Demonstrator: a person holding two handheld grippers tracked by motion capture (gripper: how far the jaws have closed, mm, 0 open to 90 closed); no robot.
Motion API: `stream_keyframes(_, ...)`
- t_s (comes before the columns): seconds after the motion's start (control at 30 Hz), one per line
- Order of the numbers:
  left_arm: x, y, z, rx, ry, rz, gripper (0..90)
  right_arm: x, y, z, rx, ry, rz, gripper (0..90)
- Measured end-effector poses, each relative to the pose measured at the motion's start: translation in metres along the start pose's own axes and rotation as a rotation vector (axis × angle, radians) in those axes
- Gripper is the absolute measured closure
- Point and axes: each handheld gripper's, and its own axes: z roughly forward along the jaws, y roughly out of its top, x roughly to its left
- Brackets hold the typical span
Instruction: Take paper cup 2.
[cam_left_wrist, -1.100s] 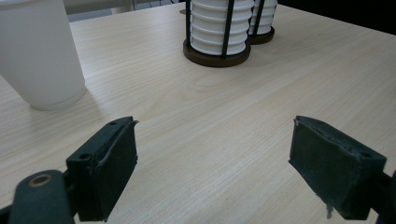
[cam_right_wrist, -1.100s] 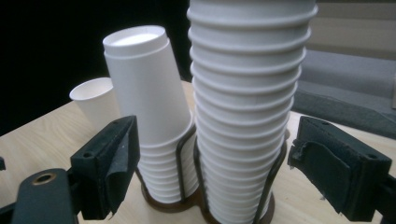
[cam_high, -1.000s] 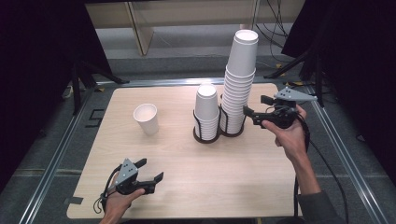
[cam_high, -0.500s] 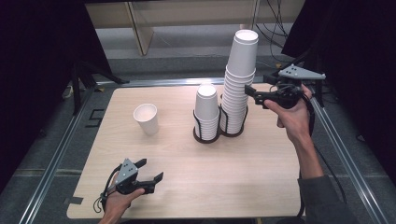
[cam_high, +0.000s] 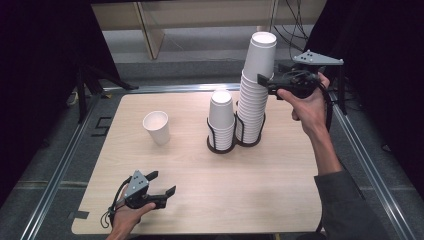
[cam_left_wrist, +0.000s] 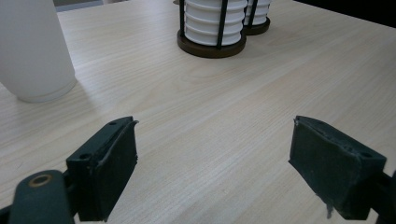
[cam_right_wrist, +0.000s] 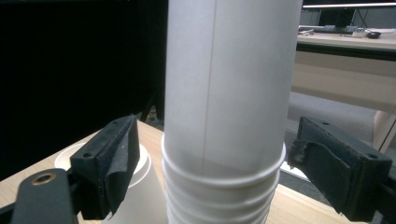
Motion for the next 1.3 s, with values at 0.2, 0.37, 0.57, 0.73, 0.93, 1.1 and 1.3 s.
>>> stream_keyframes(0.2,-0.001,0.001,-0.001,0.018,0.003,0.007,14.4,-0.005,0.010,0.012,0.004,0.003,0.012,15.3)
stream_keyframes(0.37,-0.002,0.001,-0.001,0.020,0.001,0.006,14.4,-0.008,0.015,0.025,0.016,0.004,0.009,15.3)
stream_keyframes(0.57,-0.002,0.000,0.000,0.015,-0.006,0.009,14.4,-0.011,0.015,0.039,0.033,0.013,0.044,13.0)
stream_keyframes(0.73,-0.003,-0.001,0.000,0.016,-0.012,-0.012,14.4,-0.011,0.016,0.047,0.043,0.017,0.058,12.1)
stream_keyframes(0.93,-0.003,-0.001,0.000,0.013,-0.014,-0.018,14.4,-0.012,0.016,0.054,0.040,0.020,0.054,11.9)
stream_keyframes(1.1,-0.003,-0.001,0.000,0.015,-0.012,-0.017,14.4,-0.010,0.019,0.053,0.046,0.017,0.053,14.1)
stream_keyframes(1.3,-0.001,0.000,0.000,0.008,-0.009,0.009,14.4,-0.009,0.026,0.049,0.005,0.014,0.043,15.2)
